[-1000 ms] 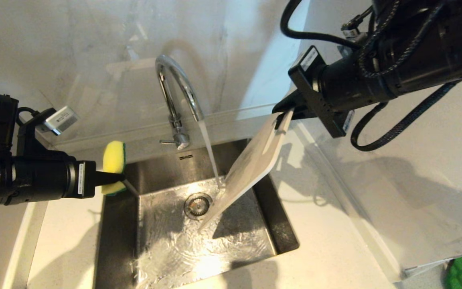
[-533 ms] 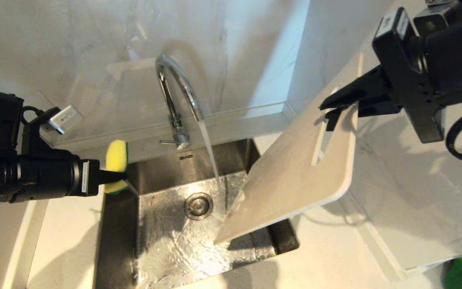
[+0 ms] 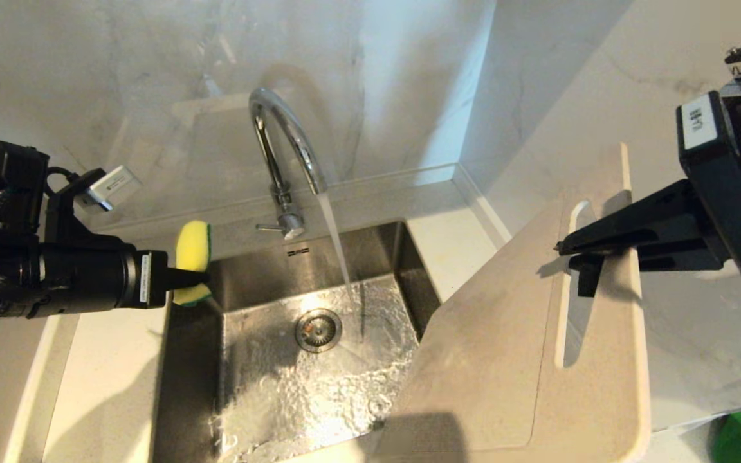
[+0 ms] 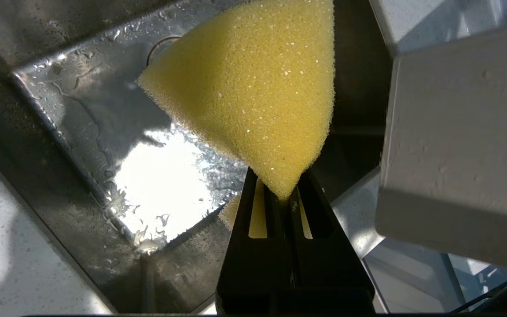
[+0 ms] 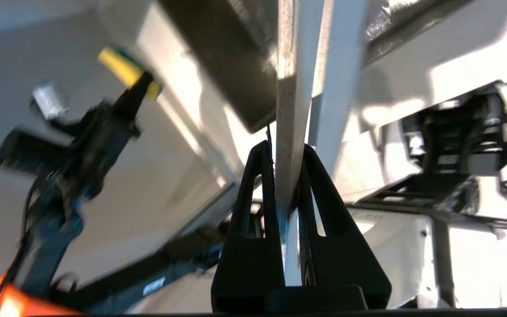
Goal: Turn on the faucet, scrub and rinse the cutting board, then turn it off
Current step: Put down the cutting board
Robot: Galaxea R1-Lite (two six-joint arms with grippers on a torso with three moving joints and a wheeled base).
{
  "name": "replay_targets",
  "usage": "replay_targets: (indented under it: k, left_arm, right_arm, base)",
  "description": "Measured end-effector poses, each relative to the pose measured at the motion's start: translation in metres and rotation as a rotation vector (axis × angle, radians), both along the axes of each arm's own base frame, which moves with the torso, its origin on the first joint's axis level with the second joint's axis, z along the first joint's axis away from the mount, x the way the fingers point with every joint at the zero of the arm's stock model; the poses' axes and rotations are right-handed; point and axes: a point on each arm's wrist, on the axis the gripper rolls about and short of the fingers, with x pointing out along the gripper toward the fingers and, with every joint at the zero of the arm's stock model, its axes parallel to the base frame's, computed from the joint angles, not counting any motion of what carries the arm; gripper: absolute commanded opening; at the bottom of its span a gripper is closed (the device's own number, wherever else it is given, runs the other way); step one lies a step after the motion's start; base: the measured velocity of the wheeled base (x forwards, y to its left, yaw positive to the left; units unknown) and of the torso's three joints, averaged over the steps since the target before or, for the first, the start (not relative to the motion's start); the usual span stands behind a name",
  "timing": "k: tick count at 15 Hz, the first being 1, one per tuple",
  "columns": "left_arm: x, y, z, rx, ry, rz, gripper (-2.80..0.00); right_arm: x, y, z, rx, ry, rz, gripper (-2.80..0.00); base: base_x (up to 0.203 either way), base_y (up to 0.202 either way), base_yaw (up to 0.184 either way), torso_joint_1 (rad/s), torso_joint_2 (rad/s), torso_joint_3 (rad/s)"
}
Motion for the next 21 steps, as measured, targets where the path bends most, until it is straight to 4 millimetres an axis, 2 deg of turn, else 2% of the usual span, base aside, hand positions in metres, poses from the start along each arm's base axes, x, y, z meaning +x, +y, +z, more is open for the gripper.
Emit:
replay_targets:
  k: [7,11,16,21]
  left_arm:
    - [0.002,-0.001,0.003,-0.004,-0.01,0.0,-2.8]
    - [0.007,-0.003,0.01,-0.013,-0.032,0.002,-2.8]
    - [0.009,-0.003,0.01,-0.013,-0.031,0.004,-2.8]
    - [0.009,-0.003,0.009,-0.018,-0.024,0.006,-2.8]
  right_arm:
    - [0.001,0.002,-0.011,-0.011,0.031,0.023,-2.8]
    - [0.011,0.007,-0.044,-0.112,0.116,0.052,-2.8]
    - [0.026,0.015,-0.058,-0.146,0.085,0.08,-2.8]
    - [0.003,-0.002,-0.074,-0.401,0.129,0.095,-2.8]
  base:
    - [0.0,0.0,0.0,0.0,0.0,0.0]
    - [0.0,0.0,0.0,0.0,0.0,0.0]
    - [0.0,0.0,0.0,0.0,0.0,0.0]
    - [0.0,0.0,0.0,0.0,0.0,0.0]
